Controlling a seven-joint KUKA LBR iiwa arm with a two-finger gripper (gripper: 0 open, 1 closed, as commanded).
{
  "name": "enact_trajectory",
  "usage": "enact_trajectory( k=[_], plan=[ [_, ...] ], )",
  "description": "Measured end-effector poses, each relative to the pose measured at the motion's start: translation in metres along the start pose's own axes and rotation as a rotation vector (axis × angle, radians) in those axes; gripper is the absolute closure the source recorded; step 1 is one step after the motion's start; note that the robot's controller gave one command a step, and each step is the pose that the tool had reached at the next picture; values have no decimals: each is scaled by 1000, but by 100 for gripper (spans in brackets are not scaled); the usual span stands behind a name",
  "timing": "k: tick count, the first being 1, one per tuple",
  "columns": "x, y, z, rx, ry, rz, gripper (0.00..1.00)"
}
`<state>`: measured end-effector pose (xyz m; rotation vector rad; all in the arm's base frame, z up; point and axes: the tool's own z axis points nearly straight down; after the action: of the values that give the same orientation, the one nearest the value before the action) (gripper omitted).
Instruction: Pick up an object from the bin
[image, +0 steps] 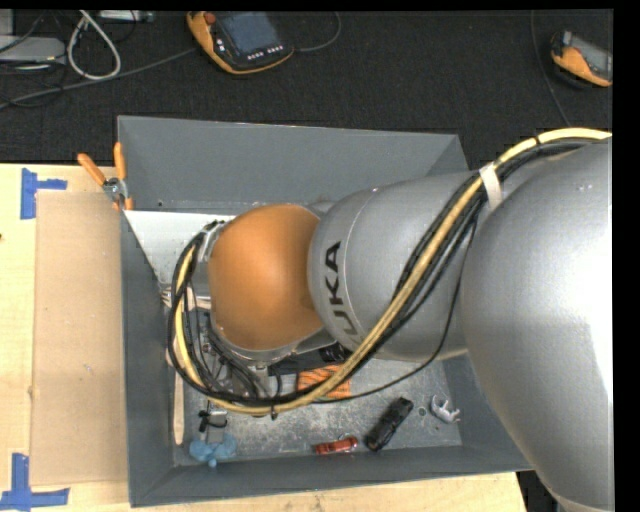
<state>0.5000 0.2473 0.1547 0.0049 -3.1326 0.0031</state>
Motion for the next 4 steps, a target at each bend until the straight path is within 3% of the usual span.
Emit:
enact_trajectory(
  k=[1,2,3,4],
  plan=[
    [-2,-1,-4,-1,-6,3,0],
    [-20,-2,-18,0,-3,-176,0],
    [4,-8,-2,-1,-5,-101,0],
    [-37,-15,-38,-4,-11,70,0]
  ],
)
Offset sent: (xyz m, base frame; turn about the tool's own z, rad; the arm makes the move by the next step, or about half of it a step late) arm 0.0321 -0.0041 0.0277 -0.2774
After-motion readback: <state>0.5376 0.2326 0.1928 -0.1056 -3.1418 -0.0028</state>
